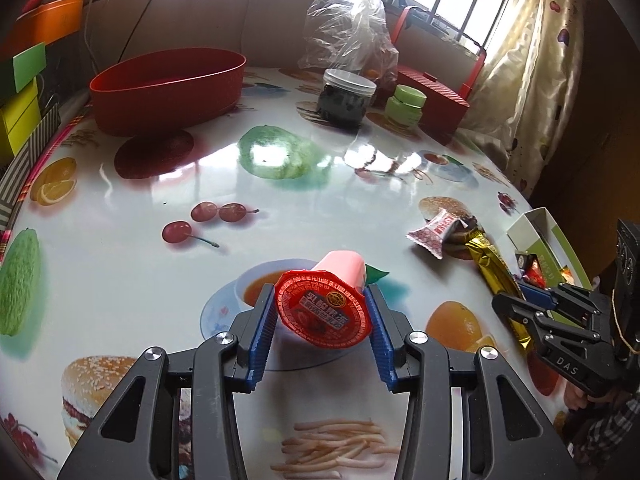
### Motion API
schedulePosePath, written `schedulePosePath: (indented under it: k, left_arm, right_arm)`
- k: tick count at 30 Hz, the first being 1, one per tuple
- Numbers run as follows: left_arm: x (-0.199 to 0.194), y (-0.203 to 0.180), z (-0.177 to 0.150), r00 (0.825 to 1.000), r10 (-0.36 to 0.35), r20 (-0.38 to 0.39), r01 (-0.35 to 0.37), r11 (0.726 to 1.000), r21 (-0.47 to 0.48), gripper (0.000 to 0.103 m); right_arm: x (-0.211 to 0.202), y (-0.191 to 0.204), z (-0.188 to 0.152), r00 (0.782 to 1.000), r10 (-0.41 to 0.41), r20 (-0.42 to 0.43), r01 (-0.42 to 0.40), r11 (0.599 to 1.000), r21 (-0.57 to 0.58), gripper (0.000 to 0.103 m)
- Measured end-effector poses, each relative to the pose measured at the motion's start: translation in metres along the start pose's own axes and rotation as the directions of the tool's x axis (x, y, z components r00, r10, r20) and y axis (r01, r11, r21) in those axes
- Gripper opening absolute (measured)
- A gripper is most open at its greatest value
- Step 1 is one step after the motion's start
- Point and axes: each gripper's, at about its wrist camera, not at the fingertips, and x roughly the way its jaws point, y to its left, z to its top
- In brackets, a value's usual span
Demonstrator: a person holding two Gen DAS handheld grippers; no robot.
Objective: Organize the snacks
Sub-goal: 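Lift the wafer bar and pink jelly cup and carry them toward the box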
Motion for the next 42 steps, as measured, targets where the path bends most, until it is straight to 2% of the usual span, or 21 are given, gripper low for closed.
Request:
schedulePosePath:
  k: [18, 27, 34, 38, 42]
  left_arm:
    - [-0.028, -0.031, -0.002, 0.999, -0.025, 0.046, 0.023, 0.999, 0.043, 0.045]
    - [-0.045, -0.058, 0.004, 0.994, -0.062, 0.089, 0.053, 0.994, 0.093, 0.042]
    - [-0.036, -0.056, 0.0, 0.997, -0.051, 0.053, 0.047, 0.995, 0.086, 0.042]
    - [-0.036, -0.05, -0.006, 0.999, -0.008, 0.034, 0.004, 0.995, 0.101, 0.043]
    - [-0.035, -0.044, -0.015, 0.999, -0.047, -0.003, 0.047, 0.995, 0.094, 0.046]
  right_arm:
    - [-0.026, -0.004, -0.009, 0.999, 0.009, 0.049, -0.011, 0.999, 0.037, 0.021]
    - [-0.046, -0.011, -0.011, 0.996, -0.006, 0.084, 0.001, 0.998, 0.059, 0.021]
    - [-0.051, -0.018, -0.017, 0.996, -0.007, 0.084, 0.0, 0.996, 0.087, 0.021]
    - [-0.055, -0.019, -0.019, 0.996, -0.005, 0.092, -0.003, 0.996, 0.092, 0.021]
    - [-0.057, -0.019, -0.02, 0.995, 0.003, 0.097, -0.012, 0.996, 0.093, 0.021]
